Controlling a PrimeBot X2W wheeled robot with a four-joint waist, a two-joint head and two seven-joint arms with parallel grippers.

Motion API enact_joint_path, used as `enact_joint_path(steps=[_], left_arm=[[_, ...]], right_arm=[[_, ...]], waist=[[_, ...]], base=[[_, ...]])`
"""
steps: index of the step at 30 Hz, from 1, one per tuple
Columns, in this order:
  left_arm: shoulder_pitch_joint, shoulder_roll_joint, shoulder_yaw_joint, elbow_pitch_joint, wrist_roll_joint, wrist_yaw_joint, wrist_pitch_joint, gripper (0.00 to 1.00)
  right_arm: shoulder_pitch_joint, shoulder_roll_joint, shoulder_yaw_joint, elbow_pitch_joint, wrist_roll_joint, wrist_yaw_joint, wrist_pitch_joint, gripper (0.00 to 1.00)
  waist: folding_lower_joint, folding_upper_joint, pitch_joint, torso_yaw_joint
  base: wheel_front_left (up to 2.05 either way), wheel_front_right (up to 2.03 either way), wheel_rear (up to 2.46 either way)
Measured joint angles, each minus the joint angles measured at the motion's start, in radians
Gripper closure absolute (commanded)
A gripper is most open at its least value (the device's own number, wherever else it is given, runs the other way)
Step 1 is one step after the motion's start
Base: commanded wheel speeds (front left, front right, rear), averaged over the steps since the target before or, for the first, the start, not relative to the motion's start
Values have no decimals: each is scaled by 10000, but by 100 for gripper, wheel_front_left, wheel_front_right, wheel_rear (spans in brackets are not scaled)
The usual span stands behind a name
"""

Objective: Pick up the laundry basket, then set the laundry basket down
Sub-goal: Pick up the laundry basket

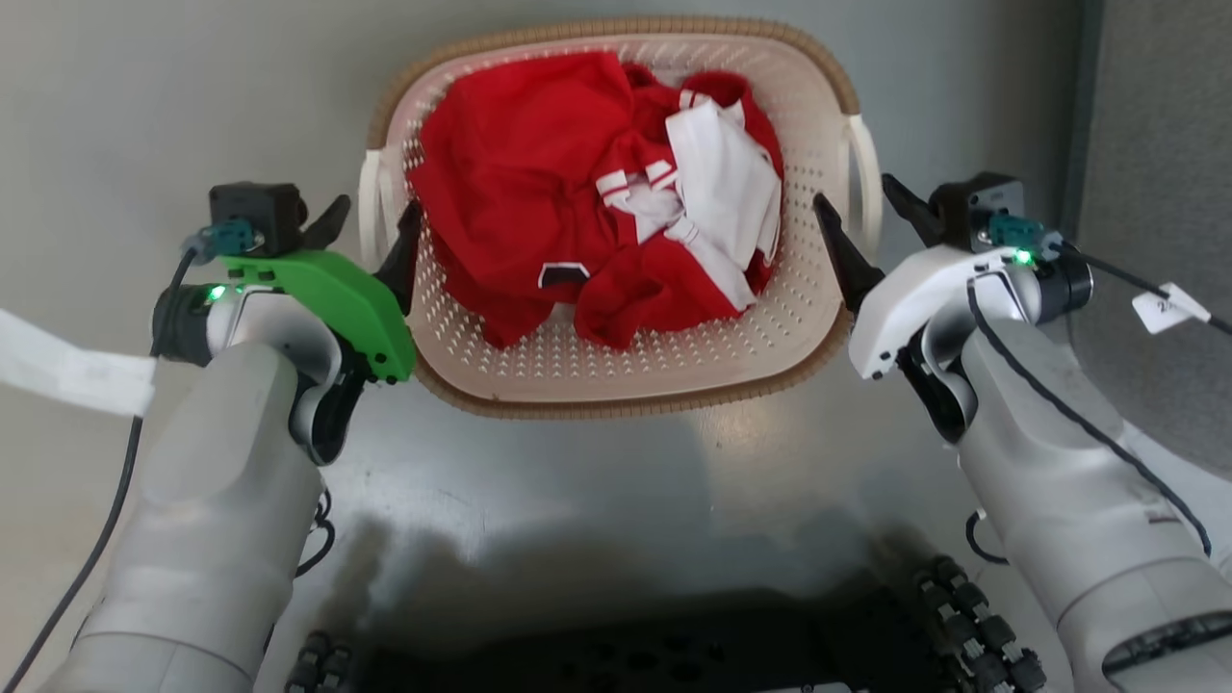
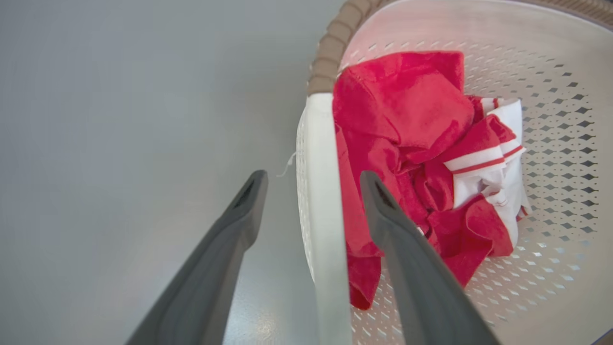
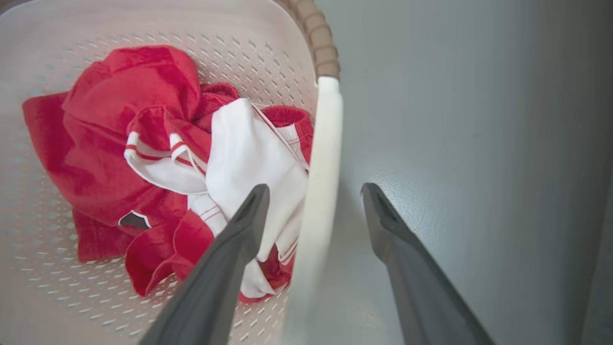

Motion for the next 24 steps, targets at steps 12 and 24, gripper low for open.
enact_joint_path(steps=[12,24], left_arm=[[-589,-121,-807,581,-796,-35,130,100],[-690,-199,-1555,1057,-1319,25,-27,100]], right_arm=[[-867,71,290,1014,445,52,-56,100],[-1014,219,556,1605,978,-4,-268,100]], waist=[[0,0,803,86],[-1,0,437,77]], base=[[0,0,0],[0,0,0]])
